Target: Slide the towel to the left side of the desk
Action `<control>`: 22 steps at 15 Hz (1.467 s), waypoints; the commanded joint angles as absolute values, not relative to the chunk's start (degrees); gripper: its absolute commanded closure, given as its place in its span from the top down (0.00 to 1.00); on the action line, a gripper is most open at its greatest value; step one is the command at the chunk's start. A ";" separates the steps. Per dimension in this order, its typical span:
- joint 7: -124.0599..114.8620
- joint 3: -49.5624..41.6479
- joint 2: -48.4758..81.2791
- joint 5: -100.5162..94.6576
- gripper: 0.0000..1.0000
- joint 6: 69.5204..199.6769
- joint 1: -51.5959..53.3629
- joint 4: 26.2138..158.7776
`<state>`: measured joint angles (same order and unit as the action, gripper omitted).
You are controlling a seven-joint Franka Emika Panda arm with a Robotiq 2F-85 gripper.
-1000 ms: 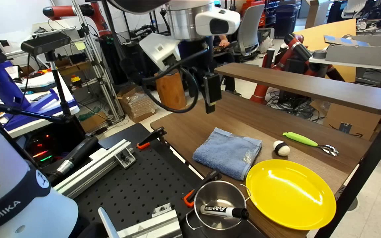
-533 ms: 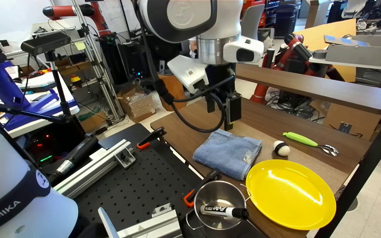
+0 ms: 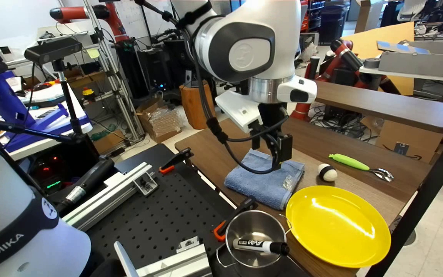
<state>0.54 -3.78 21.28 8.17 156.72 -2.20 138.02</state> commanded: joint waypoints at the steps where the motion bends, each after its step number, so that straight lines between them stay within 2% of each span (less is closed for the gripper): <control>1: -0.83 -3.99 27.03 5.55 1.00 158.39 -2.00 134.28; 9: -3.21 -5.13 35.62 0.94 1.00 160.24 0.04 129.41; 22: -10.32 -5.27 38.21 -0.26 1.00 159.82 8.25 123.66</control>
<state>-7.69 -4.27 35.99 1.29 158.96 6.17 125.93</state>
